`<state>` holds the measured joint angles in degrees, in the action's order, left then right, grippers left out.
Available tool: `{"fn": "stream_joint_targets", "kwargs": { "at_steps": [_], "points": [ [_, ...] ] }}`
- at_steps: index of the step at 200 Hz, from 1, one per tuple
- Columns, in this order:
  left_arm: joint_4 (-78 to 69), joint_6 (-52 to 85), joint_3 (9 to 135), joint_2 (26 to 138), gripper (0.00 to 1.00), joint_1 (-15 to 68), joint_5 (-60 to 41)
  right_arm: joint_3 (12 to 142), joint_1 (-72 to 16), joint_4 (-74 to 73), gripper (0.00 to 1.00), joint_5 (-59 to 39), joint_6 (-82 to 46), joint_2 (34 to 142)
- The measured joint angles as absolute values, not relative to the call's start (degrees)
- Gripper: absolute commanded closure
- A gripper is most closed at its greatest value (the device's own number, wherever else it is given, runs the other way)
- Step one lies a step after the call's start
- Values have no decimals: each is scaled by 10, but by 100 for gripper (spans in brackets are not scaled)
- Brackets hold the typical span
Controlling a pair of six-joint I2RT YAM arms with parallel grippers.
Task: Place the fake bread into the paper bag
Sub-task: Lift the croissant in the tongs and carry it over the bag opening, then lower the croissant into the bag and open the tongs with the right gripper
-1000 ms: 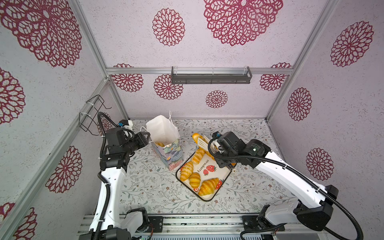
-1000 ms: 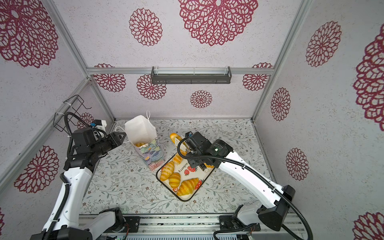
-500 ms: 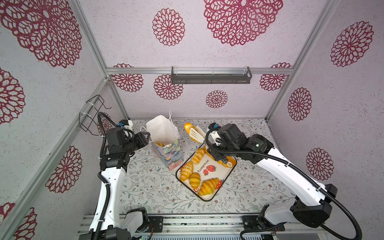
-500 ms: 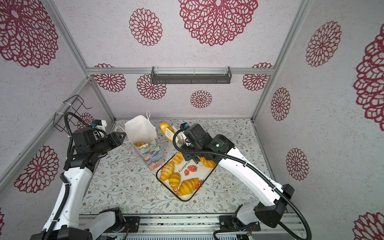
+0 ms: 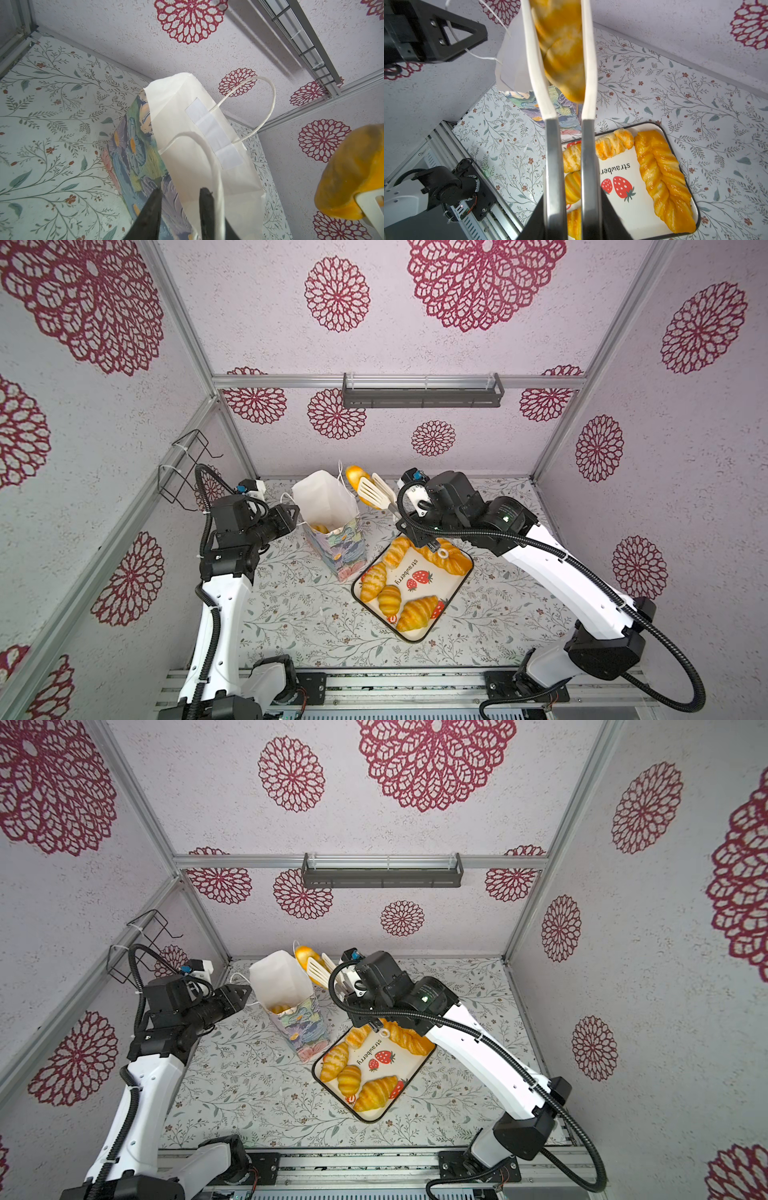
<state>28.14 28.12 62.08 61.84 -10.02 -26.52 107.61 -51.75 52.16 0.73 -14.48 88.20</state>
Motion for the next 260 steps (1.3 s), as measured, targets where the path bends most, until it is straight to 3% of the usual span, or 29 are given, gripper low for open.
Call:
{"fn": "stream_joint_targets", "kwargs": {
  "at_steps": [201,260],
  "points": [
    [282,281,621,618,69,-100,-265,1231,-544,500,68,-48,-129,1033],
    [282,281,621,618,80,-100,-265,1250,-545,495,67,-49,-130,1065]
  ]
}}
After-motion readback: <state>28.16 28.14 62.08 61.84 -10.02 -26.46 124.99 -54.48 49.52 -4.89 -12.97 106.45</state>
